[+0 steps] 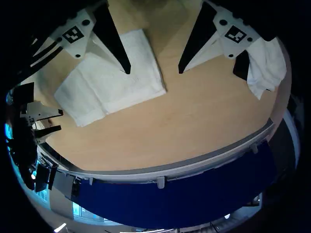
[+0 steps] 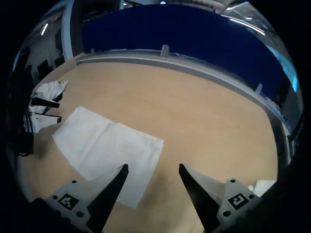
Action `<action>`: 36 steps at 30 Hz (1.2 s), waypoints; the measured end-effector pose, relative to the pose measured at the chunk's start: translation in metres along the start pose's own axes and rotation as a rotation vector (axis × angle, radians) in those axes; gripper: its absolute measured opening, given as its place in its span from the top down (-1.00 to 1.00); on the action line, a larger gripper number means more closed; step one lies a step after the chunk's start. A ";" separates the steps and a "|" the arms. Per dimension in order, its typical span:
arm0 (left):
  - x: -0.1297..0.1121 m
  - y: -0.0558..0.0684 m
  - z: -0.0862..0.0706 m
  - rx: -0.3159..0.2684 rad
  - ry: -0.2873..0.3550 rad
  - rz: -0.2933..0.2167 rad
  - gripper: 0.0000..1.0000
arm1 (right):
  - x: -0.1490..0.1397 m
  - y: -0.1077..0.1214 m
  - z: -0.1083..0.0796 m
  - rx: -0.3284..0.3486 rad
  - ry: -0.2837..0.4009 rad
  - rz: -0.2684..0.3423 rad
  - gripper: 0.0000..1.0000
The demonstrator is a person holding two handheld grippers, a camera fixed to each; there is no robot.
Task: Fold towel
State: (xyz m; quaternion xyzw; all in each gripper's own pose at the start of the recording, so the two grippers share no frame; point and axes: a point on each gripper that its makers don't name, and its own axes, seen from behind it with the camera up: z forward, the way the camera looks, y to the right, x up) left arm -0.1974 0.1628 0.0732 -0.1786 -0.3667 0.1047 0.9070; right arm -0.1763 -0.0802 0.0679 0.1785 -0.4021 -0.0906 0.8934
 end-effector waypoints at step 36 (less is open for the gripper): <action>-0.043 0.005 -0.063 0.038 0.006 -0.078 -0.82 | -0.035 -0.014 -0.044 0.046 -0.015 -0.078 -1.00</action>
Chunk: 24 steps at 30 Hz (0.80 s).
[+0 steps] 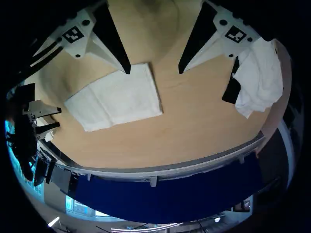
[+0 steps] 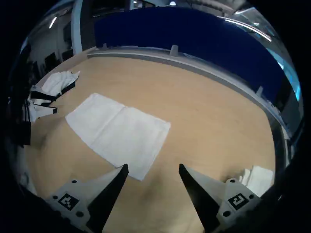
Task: Fold towel
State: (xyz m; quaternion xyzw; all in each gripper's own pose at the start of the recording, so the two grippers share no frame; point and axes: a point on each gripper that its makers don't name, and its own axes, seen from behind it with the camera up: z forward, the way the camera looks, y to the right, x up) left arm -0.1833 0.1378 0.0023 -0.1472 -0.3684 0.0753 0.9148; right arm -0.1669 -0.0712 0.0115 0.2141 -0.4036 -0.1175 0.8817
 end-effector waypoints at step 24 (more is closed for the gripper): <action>-0.063 -0.023 -0.060 0.119 -0.007 -0.130 -0.82 | -0.009 -0.034 0.011 0.151 -0.077 -0.200 -0.99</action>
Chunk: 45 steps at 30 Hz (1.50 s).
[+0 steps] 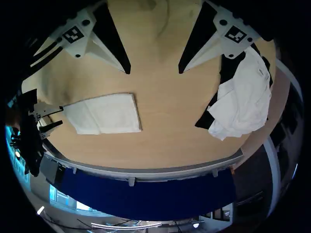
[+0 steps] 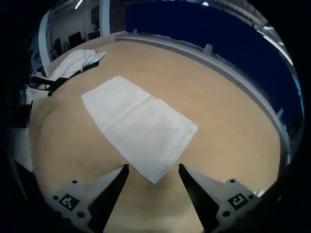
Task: Fold towel
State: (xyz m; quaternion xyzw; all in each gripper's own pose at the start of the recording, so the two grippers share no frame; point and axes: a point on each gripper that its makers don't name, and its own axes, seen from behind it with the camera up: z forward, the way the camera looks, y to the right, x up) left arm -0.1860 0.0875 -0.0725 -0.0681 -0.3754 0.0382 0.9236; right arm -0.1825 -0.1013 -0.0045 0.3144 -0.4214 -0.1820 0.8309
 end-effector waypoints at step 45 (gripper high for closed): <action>-0.015 -0.021 -0.021 0.046 0.002 -0.037 -0.82 | -0.022 0.004 0.005 0.049 -0.050 -0.025 0.87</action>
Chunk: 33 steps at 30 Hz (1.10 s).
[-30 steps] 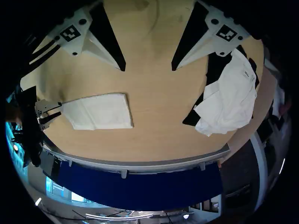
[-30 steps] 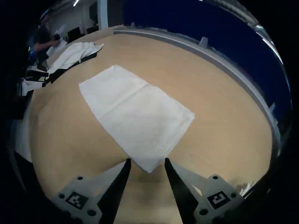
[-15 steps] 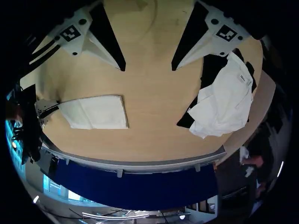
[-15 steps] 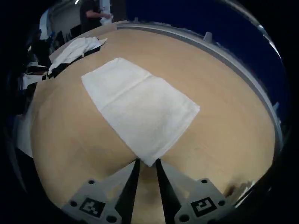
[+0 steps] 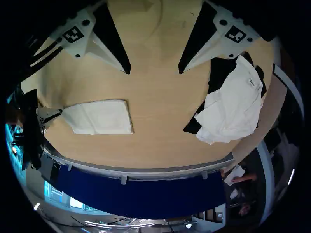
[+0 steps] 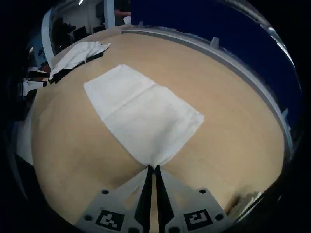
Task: Fold towel
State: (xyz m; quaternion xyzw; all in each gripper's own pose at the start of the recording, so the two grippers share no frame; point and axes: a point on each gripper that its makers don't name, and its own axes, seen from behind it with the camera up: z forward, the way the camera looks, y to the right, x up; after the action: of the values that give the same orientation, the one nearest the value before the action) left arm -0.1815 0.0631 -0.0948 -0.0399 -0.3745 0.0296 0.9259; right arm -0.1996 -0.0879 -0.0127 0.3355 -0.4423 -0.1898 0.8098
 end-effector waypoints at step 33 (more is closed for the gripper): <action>-0.002 -0.005 -0.014 0.010 0.018 -0.023 -0.82 | 0.149 -0.015 -0.043 -0.030 0.185 -0.205 0.88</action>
State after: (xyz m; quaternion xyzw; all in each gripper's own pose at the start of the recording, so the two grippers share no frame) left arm -0.1729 0.0568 -0.1052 -0.0311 -0.3665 0.0205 0.9297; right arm -0.0837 -0.1723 0.0479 0.3828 -0.3262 -0.2463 0.8285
